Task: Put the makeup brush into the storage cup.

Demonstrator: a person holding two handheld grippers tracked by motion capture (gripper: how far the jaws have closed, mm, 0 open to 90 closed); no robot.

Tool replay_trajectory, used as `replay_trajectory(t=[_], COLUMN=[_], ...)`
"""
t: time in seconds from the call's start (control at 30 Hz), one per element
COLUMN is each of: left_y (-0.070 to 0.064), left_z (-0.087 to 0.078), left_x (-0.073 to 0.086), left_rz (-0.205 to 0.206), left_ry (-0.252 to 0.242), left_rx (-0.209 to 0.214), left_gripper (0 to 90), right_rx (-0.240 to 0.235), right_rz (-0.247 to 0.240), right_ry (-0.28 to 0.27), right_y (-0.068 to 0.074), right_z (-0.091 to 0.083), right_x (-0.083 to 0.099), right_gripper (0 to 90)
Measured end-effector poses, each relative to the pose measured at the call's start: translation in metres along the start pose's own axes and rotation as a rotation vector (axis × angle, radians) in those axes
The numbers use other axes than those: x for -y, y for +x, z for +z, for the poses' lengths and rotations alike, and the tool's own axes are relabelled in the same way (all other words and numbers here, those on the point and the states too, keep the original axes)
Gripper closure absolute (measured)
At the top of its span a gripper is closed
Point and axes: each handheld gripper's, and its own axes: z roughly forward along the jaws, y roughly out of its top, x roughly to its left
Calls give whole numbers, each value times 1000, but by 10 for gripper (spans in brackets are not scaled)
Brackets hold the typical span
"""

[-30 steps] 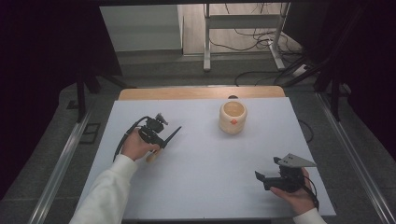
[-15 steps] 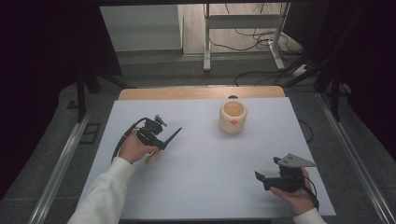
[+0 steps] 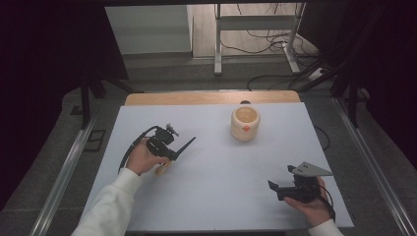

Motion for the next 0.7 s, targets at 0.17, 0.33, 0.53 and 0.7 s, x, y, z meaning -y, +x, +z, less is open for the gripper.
replay_trajectory(t=[0.17, 0.33, 0.53, 0.7], left_y=[-7, -12, -16, -20], left_z=[-1, -1, 2, 4], left_x=[-1, -2, -3, -5], left_rz=[26, 40, 53, 67], left_ry=[-3, -3, 1, 6], left_rx=[5, 18, 36, 42], left_gripper=[787, 787, 787, 787], right_rx=[2, 7, 15, 22], right_rz=[-7, -24, -55, -71], right_ry=[2, 10, 11, 14], right_y=[0, 3, 6, 8], right_z=[0, 1, 2, 2], right_x=[0, -1, -2, -3], right_gripper=[81, 84, 86, 86])
